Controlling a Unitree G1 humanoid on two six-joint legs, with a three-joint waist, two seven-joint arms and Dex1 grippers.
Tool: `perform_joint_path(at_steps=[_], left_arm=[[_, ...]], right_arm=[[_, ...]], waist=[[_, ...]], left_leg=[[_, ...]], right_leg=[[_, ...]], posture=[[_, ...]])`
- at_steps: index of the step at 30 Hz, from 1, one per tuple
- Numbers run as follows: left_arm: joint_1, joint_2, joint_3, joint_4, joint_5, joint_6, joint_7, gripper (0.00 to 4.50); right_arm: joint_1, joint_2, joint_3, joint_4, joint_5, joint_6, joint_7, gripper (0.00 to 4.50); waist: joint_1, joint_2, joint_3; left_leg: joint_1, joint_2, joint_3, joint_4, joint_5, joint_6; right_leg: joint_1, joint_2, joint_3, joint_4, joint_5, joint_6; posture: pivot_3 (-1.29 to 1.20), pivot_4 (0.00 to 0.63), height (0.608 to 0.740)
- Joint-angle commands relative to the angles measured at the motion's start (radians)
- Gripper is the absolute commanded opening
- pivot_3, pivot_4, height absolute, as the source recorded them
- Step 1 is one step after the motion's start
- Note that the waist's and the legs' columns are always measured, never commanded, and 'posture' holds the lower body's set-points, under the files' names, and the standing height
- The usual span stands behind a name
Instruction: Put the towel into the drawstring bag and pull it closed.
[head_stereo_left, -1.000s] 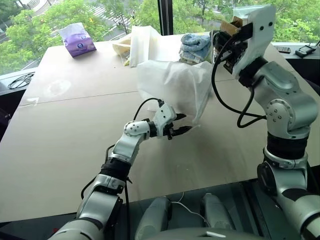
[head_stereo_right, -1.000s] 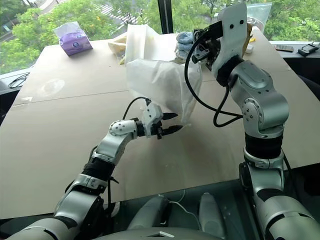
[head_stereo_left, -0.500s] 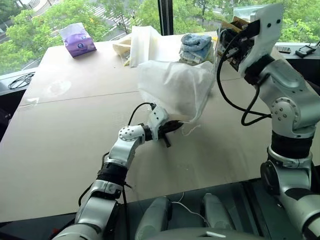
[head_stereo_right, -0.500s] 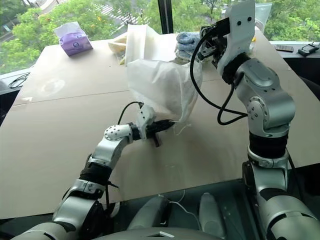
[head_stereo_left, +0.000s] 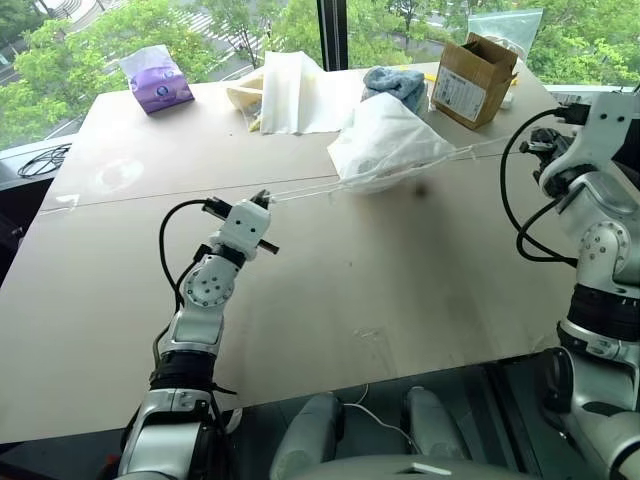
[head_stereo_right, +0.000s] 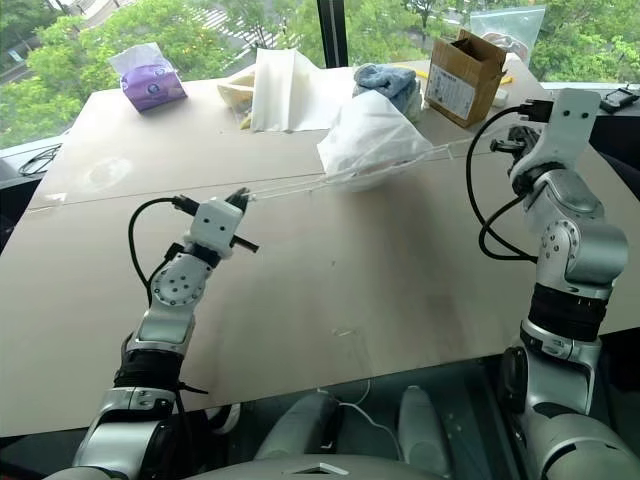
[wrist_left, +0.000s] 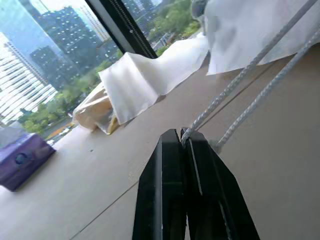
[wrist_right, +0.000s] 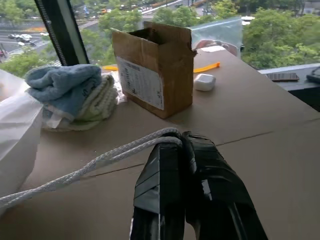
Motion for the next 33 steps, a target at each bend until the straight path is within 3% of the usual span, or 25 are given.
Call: perform_joint_path(at_steps=[1, 14, 26, 29, 33], left_arm=[[-0.058, 0.065, 0.09, 0.049, 0.055, 0.032, 0.174, 0.04], [-0.23, 0.268, 0.148, 0.284, 0.089, 0.083, 0.479, 0.04], [-0.21, 0.259, 0.224, 0.331, 0.003, 0.199, 0.62, 0.04], [-0.221, 0.24, 0.206, 0.345, -0.038, 0.179, 0.564, 0.04], [-0.243, 0.166, 0.099, 0.319, -0.191, 0.038, 0.238, 0.04]], right_arm=[[0.014, -0.012, -0.067, -0.02, -0.026, -0.02, -0.064, 0.0], [0.046, -0.046, -0.138, 0.005, -0.078, -0.085, -0.197, 0.0], [0.022, -0.016, -0.271, 0.027, -0.051, -0.09, -0.442, 0.0], [0.014, -0.015, -0.243, 0.034, -0.002, -0.099, -0.408, 0.0], [0.015, -0.017, -0.082, 0.016, 0.133, -0.063, -0.169, 0.0]], waist=[[-0.001, 0.0, 0.0], [-0.002, 0.0, 0.0], [-0.003, 0.0, 0.0], [-0.003, 0.0, 0.0], [-0.003, 0.0, 0.0]], left_leg=[[0.0, 0.0, 0.0, 0.0, 0.0, 0.0], [0.0, 0.0, 0.001, 0.0, 0.0, 0.0], [0.0, 0.0, 0.001, 0.0, 0.0, 0.0], [0.0, 0.0, 0.001, 0.0, 0.0, 0.0], [0.0, 0.0, 0.001, 0.0, 0.0, 0.0]], right_leg=[[0.0, 0.0, 0.0, 0.0, 0.0, 0.0], [-0.001, 0.0, 0.0, 0.002, 0.0, 0.0], [-0.002, 0.0, 0.001, 0.003, 0.0, 0.0], [-0.002, 0.0, 0.001, 0.003, 0.0, 0.0], [-0.002, 0.0, 0.001, 0.003, 0.0, 0.0]], posture=[[0.0, 0.15, 0.74], [0.0, 0.15, 0.74], [0.0, 0.15, 0.74], [0.0, 0.15, 0.74], [0.0, 0.15, 0.74]])
